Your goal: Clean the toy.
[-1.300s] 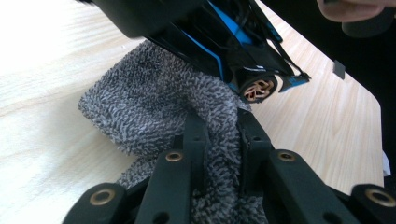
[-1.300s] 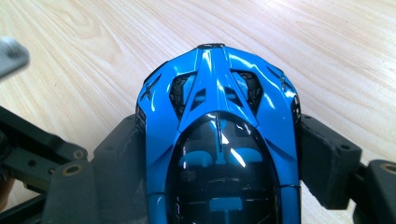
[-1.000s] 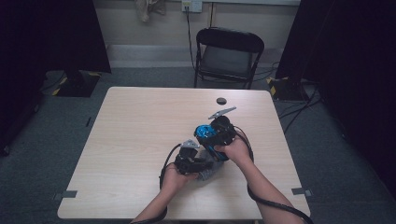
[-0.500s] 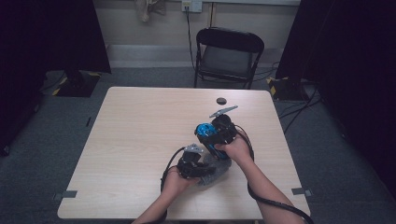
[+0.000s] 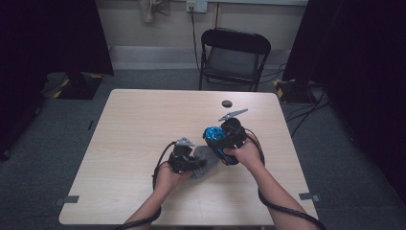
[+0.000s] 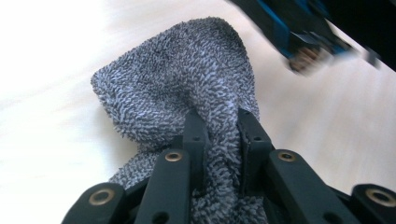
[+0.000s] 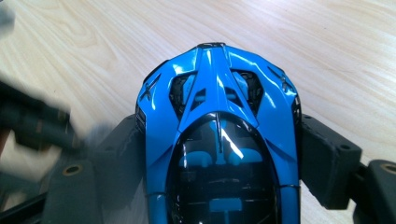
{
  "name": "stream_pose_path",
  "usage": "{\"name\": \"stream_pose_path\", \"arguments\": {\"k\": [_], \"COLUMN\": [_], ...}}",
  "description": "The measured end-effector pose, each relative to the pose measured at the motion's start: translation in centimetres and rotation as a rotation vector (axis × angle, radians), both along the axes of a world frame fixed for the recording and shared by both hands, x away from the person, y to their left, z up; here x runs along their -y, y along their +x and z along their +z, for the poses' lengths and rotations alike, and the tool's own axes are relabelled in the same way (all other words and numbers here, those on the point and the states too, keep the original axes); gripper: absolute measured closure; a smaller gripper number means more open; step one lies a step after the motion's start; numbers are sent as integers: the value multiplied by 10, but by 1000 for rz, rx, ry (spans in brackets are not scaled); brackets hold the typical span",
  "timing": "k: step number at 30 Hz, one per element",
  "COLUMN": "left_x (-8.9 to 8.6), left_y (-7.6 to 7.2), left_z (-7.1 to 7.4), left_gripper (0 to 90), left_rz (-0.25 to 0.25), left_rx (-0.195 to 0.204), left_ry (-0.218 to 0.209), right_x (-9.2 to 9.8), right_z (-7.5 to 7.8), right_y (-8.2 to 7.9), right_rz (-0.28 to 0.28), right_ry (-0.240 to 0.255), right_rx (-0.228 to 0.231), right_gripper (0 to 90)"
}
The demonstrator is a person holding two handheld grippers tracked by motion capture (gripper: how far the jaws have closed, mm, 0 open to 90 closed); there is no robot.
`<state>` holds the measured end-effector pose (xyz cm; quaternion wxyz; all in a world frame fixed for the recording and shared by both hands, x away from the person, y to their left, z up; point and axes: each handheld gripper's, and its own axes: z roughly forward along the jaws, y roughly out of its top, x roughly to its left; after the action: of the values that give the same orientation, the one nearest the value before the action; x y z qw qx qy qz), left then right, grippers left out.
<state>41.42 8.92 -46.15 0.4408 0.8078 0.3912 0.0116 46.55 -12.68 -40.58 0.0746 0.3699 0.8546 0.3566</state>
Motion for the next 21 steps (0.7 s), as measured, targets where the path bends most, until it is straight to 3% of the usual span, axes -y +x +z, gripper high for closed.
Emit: {"name": "stream_pose_path", "arguments": {"k": [4,10,15,21], "left_x": [-17,-30,-21,-8], "left_y": [11,21,17,10], "left_z": [11,21,19,10], "left_gripper": [767,767,768,768], "left_rz": [61,113,73,35], "left_rx": [20,36,33,13], "left_ry": [-16,-40,-36,-61], "right_x": [-1,-5,-11,-16], "right_z": [-2,-7,-10,-9], "right_y": [-3,-4,-5,-4], "right_rz": [14,19,29,29], "right_ry": [-7,-15,-18,-20], "right_rx": [0,-1,-13,-13], "right_gripper": [245,245,245,245]}}
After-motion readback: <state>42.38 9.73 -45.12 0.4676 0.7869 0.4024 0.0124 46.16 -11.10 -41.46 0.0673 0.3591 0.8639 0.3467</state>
